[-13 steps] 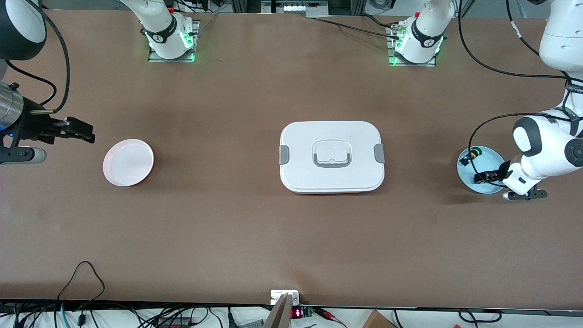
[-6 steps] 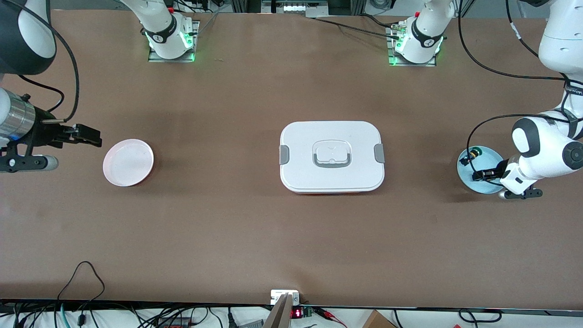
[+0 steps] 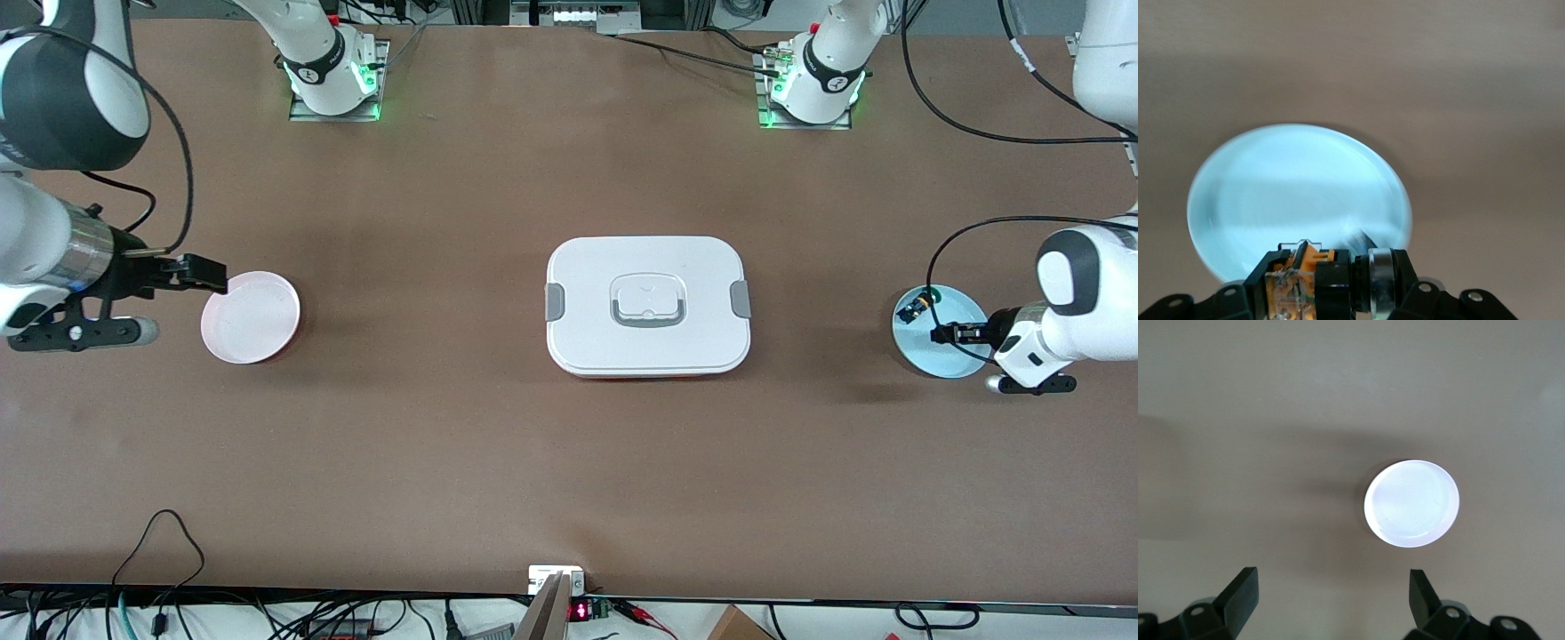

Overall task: Transfer orange switch to right arm and place
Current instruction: 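Lift the switch with the left gripper while the right gripper approaches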

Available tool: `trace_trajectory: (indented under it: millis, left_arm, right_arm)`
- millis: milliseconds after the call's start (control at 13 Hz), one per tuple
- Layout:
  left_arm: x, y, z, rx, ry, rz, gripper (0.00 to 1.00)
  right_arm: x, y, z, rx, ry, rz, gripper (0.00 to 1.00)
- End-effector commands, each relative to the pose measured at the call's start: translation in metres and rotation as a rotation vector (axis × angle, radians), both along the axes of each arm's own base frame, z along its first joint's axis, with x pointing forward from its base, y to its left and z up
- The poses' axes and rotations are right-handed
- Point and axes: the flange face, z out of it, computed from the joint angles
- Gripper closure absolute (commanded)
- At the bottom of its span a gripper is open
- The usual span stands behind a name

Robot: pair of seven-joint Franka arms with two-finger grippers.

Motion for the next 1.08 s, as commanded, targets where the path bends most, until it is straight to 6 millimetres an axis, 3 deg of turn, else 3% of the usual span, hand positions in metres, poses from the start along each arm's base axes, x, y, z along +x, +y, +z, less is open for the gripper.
trace_trajectory:
  millis: [0,154,231,386,617,849,1003]
  left_arm:
    - [0.018,-0.039,0.054,-0.091,0.068,-0.053,0.81]
    - [0.020,-0.080,0.066,-0.234,0.074,-0.069,0.82]
    - [0.021,-0.110,0.077,-0.301,0.078,-0.100,0.85]
    - [0.024,-0.159,0.118,-0.416,0.052,-0.163,0.86]
    - [0.027,-0.202,0.164,-0.695,-0.064,-0.247,0.86]
    - [0.026,-0.250,0.192,-0.970,-0.169,-0.344,0.86]
    - [0.027,-0.272,0.209,-1.148,-0.276,-0.410,0.86]
  right_arm:
    - [-0.006,0.026,-0.002,-0.001,0.014,0.023,0.00]
    - [-0.007,0.042,-0.005,0.014,0.013,0.043,0.00]
    - [-0.008,0.048,-0.012,0.041,0.026,0.045,0.00]
    - [-0.011,0.051,-0.032,0.149,0.055,0.012,0.00]
    - [-0.017,0.056,-0.045,0.305,0.084,-0.044,0.00]
    - [-0.018,0.058,-0.054,0.525,0.142,-0.130,0.00]
    - [-0.026,0.070,-0.063,0.704,0.212,-0.199,0.00]
